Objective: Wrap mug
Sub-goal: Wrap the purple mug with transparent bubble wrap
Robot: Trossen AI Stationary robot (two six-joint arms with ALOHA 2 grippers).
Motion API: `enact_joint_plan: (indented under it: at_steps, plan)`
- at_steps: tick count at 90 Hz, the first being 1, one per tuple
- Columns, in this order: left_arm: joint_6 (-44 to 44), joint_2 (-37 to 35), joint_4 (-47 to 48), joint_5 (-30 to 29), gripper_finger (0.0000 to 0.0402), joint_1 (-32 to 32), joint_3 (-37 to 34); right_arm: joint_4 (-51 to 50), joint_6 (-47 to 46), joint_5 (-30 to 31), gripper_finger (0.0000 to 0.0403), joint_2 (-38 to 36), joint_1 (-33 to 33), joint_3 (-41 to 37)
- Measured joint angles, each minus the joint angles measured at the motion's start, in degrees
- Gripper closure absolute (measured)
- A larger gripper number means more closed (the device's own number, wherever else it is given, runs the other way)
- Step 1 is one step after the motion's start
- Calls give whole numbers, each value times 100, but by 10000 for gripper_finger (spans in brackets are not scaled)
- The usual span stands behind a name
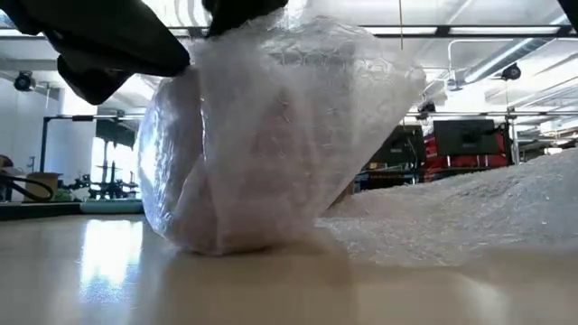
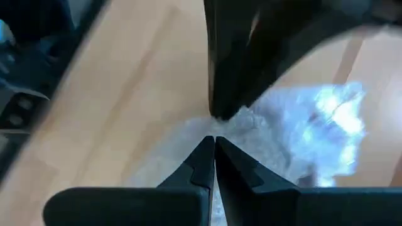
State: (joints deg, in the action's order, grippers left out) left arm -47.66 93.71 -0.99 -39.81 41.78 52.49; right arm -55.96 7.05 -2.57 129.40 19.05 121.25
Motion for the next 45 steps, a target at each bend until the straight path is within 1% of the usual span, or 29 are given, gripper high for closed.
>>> enact_joint_plan:
  at_steps: [13, 20, 27, 35, 45]
  plan:
    - [-51, -4, -117, 7, 381, -3, 0, 182, -7, 164, 403, 112, -67, -353]
    - [-39, -58, -116, 12, 381, -4, 60, 227, -4, 182, 403, 184, -71, -378]
    - [168, -164, -140, -11, 381, -4, 166, 344, -4, 214, 403, 219, -61, -378]
    - [333, -227, 6, -187, 381, -4, 264, 455, 37, 227, 403, 230, -32, -350]
    - [403, -262, 578, -629, 381, -7, 332, 510, 146, 259, 403, 228, -20, -345]
